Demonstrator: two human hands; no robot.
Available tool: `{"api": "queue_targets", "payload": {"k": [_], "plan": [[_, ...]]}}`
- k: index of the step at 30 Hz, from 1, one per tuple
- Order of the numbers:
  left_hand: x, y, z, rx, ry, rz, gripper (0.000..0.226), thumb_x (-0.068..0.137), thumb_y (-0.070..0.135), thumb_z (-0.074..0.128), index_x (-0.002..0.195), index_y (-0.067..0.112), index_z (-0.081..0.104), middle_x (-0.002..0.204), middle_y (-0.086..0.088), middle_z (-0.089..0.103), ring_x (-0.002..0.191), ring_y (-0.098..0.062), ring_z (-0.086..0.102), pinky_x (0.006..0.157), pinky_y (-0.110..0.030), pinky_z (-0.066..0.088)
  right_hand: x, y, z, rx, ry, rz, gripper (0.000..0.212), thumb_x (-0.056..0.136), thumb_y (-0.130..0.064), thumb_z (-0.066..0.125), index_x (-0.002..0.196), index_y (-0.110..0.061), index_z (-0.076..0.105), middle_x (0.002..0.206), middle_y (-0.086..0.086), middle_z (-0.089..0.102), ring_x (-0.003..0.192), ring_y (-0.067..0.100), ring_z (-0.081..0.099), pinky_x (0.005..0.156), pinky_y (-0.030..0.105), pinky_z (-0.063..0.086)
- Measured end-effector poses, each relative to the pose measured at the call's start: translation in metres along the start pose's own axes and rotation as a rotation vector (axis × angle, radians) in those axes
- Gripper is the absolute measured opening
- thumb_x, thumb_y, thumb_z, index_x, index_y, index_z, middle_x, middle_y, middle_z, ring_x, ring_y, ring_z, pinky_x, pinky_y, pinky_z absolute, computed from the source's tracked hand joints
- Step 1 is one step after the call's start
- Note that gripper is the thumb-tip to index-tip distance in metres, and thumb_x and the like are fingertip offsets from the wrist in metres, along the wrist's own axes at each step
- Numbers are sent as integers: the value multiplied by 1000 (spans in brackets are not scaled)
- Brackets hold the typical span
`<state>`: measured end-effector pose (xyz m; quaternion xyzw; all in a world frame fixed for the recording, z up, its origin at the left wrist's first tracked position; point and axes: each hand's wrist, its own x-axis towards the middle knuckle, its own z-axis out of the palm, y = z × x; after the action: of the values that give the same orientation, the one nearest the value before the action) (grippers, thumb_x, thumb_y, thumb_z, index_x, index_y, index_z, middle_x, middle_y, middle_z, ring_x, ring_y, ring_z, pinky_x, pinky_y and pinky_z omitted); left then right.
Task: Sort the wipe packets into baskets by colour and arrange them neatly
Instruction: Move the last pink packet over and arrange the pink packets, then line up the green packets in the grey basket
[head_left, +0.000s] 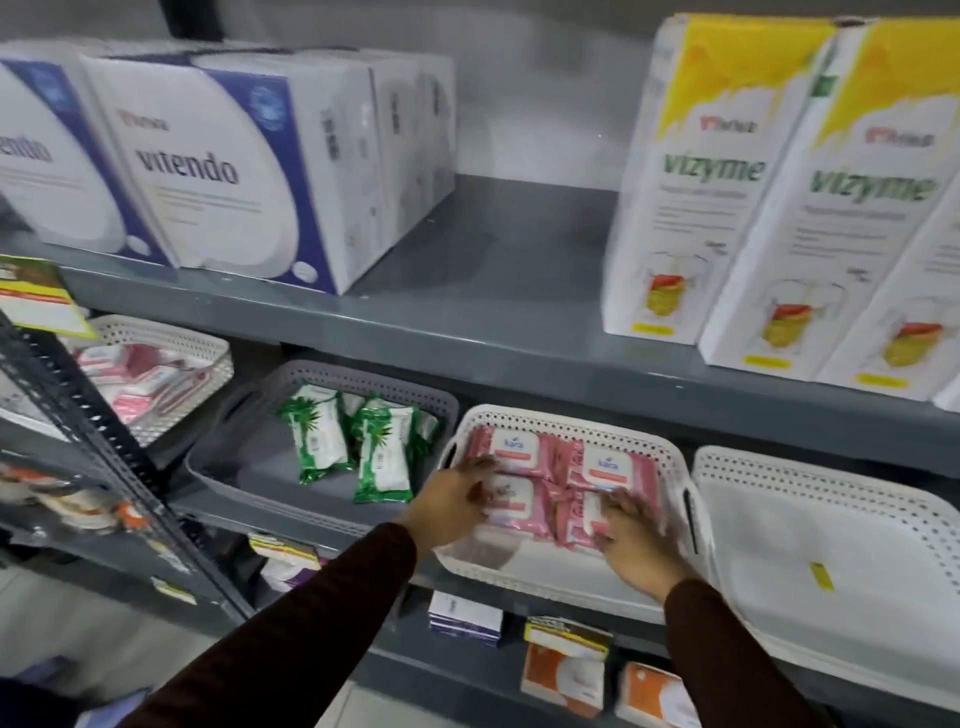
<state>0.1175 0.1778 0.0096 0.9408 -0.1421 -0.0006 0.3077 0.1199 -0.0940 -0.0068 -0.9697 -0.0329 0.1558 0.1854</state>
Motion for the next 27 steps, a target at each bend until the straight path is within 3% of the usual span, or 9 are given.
{"api": "queue_targets", "payload": {"k": [4,6,9,11,12,14,16,21,27], "plan": [[-27,-61,-63,-130,259,-163,24,86,5,62,98,19,76,95,-4,76,89,-20,71,78,-27,53,-20,-83,5,331,342,-10,46,99,-24,52,144,-17,48,136,13,61,117,29,62,95,34,48],[-39,-99,-100,23,224,-231,17,82,2,69,92,13,76,92,-8,75,87,-25,70,74,-26,49,-22,-140,18,402,384,-77,39,95,-18,59,134,-18,58,110,12,74,82,21,68,73,27,52],[-48,-146,-144,270,91,-106,25,82,2,65,103,14,73,105,-8,71,101,-31,65,81,-23,43,-11,-214,42,457,331,-186,39,92,-19,64,131,-16,61,89,7,74,69,19,65,67,33,54],[-48,-174,-160,374,56,-30,42,80,-2,53,111,22,68,119,-1,63,119,-33,55,89,-19,44,5,-254,56,404,278,-193,46,93,-26,64,138,-16,55,93,7,70,78,22,64,69,32,49],[-44,-184,-165,446,45,45,56,71,-6,51,116,25,66,131,-4,58,129,-36,47,100,-31,44,15,-270,63,354,270,-176,54,92,-31,65,142,-15,50,111,11,69,96,26,66,80,33,51],[-32,-199,-171,686,-66,180,76,66,-11,51,130,29,58,154,-8,34,143,-39,23,112,-55,24,36,-296,77,281,255,-116,74,86,-41,70,147,-13,39,137,18,56,123,37,54,98,40,49],[-23,-196,-178,742,-160,244,73,76,-9,49,138,30,48,159,-4,23,146,-35,12,116,-55,8,50,-315,87,167,242,-26,90,80,-52,72,148,-11,31,142,20,48,129,40,48,97,48,49],[-20,-213,-183,704,-212,232,67,72,4,64,134,24,51,145,-3,47,131,-34,41,104,-52,35,57,-331,95,-54,212,86,83,82,-50,70,143,-12,30,140,17,47,124,39,50,90,46,52],[-46,-264,-190,467,-246,75,70,73,17,70,137,32,46,134,-3,56,119,-28,53,94,-41,49,47,-322,95,16,60,22,74,80,-3,64,144,-27,36,138,9,54,125,32,54,100,47,47]]}}
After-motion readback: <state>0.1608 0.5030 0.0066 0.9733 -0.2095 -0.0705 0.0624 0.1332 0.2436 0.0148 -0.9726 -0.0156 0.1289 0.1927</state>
